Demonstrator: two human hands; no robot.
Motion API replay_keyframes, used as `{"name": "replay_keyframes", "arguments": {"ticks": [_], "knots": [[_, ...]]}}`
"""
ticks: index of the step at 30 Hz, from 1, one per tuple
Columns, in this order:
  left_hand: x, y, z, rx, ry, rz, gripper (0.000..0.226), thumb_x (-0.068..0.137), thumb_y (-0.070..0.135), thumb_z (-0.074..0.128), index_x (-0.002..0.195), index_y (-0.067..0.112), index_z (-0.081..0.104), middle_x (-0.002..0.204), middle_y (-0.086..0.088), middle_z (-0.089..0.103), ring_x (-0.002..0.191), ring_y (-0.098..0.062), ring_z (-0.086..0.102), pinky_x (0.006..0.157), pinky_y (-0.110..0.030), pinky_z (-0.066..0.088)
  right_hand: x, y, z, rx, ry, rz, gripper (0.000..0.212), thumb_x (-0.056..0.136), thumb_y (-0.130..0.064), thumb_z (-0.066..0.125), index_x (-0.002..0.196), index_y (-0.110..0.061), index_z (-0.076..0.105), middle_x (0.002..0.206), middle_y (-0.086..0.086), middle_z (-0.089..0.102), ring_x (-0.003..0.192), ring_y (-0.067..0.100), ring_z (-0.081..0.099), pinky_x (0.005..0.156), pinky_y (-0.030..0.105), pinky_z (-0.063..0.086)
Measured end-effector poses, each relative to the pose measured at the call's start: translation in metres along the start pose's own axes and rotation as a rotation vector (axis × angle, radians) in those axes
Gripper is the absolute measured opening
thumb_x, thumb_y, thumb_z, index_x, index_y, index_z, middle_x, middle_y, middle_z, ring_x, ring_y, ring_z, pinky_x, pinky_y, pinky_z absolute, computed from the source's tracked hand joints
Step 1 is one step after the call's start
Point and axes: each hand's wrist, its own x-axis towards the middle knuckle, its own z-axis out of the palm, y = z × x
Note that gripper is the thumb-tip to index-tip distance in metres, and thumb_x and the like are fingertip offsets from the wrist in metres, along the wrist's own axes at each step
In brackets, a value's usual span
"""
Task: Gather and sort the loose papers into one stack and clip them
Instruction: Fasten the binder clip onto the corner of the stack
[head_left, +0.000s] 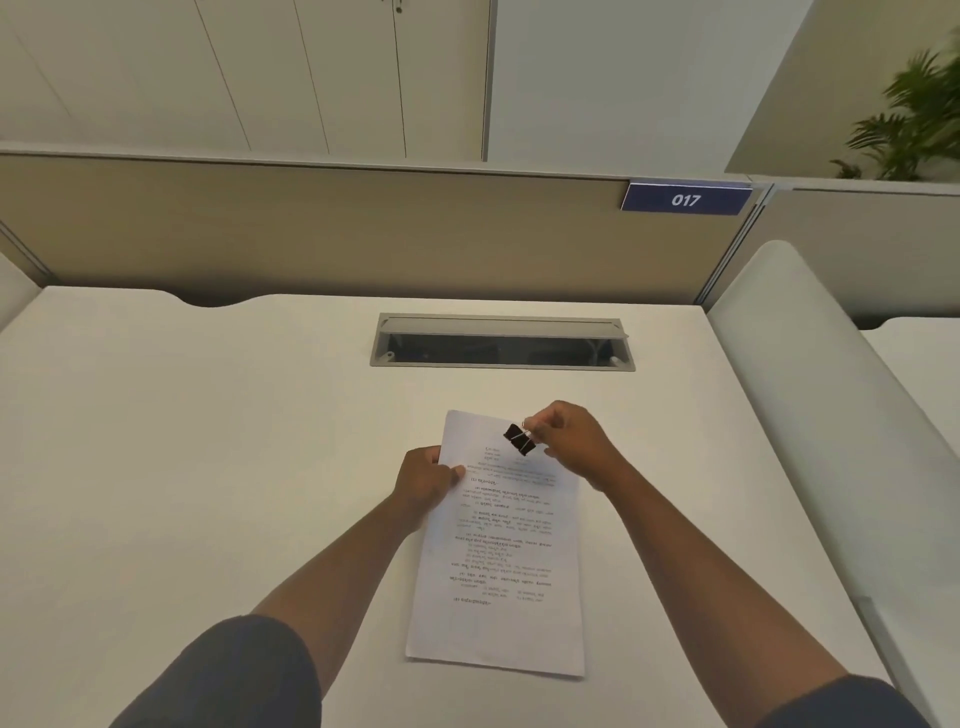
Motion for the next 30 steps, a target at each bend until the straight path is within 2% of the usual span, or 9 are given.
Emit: {"name": "replay_keyframes", "arguments": {"ticks": [2,4,6,11,14,17,21,26,30], "knots": [[-0.001,-0.001,-0.002,0.01,0.008,0.003,0.006,0.088,0.008,0.064,0.082,0.01,0.066,0.082,-0.007,0.072,0.071,-0.025,0.069,0.062,-0.031,0.054,-0.007,0.0,0.006,0.177,-0.043,0.051,0.015,0.09,-0.027,0.064,0.096,-0.014,0.061,0.103,0.007,0.07,0.093,0.021,0.067,0.08,0.034,0.055],[-0.002,-0.002,-0.003,0.019,0.011,0.011,0.008,0.087,0.007,0.064,0.08,0.01,0.066,0.082,-0.008,0.072,0.069,-0.024,0.069,0.061,-0.029,0.053,-0.013,0.002,0.01,0.283,-0.084,0.088,0.03,0.088,-0.022,0.068,0.114,-0.012,0.058,0.104,0.005,0.069,0.092,0.015,0.067,0.076,0.025,0.054],[-0.003,-0.003,-0.004,0.018,0.016,0.018,0.01,0.087,0.006,0.064,0.079,0.01,0.066,0.08,-0.008,0.072,0.068,-0.024,0.068,0.061,-0.029,0.053,-0.017,0.001,0.014,0.289,-0.097,0.087,0.041,0.086,-0.018,0.071,0.123,-0.01,0.056,0.102,0.002,0.069,0.091,0.011,0.066,0.074,0.019,0.05],[-0.002,-0.004,-0.005,0.017,0.013,0.034,0.01,0.086,0.006,0.064,0.079,0.011,0.068,0.082,-0.011,0.073,0.069,-0.027,0.068,0.068,-0.036,0.057,-0.018,0.004,0.026,0.254,-0.057,0.061,0.042,0.079,-0.011,0.077,0.119,-0.007,0.063,0.104,0.006,0.066,0.086,0.007,0.064,0.068,0.012,0.047],[0.0,-0.004,-0.006,0.017,0.012,0.043,0.01,0.086,0.005,0.063,0.081,0.011,0.069,0.084,-0.011,0.073,0.07,-0.027,0.069,0.069,-0.037,0.058,-0.016,0.006,0.032,0.265,-0.047,0.059,0.043,0.077,-0.01,0.079,0.116,-0.009,0.063,0.106,0.009,0.066,0.088,0.011,0.066,0.077,0.019,0.052],[0.001,-0.005,-0.007,0.028,0.02,0.052,0.008,0.086,0.006,0.063,0.082,0.01,0.069,0.083,-0.011,0.073,0.07,-0.027,0.068,0.069,-0.038,0.058,-0.014,0.007,0.037,0.248,-0.038,0.073,0.044,0.077,-0.013,0.079,0.117,-0.009,0.062,0.099,0.001,0.067,0.092,0.014,0.067,0.084,0.026,0.052],[0.002,-0.005,-0.008,0.02,0.032,0.058,0.008,0.086,0.005,0.062,0.083,0.008,0.069,0.082,-0.01,0.072,0.07,-0.027,0.068,0.069,-0.038,0.057,-0.014,0.008,0.039,0.232,-0.032,0.067,0.041,0.079,-0.017,0.078,0.116,-0.011,0.063,0.103,0.001,0.069,0.096,0.012,0.066,0.086,0.026,0.052],[0.0,-0.004,-0.007,0.029,0.026,0.063,0.01,0.086,0.006,0.062,0.083,0.012,0.069,0.085,-0.011,0.074,0.071,-0.027,0.07,0.07,-0.039,0.059,-0.017,0.008,0.042,0.191,0.024,0.0,0.034,0.083,-0.017,0.073,0.116,-0.01,0.066,0.103,0.001,0.072,0.095,0.01,0.067,0.081,0.014,0.049],[-0.001,-0.004,-0.007,0.034,0.023,0.07,0.01,0.086,0.006,0.063,0.083,0.012,0.07,0.086,-0.012,0.075,0.071,-0.028,0.07,0.069,-0.04,0.059,-0.017,0.01,0.041,0.247,0.099,0.033,0.028,0.085,-0.017,0.071,0.111,-0.009,0.072,0.098,-0.006,0.071,0.091,0.004,0.064,0.085,0.02,0.048]]}}
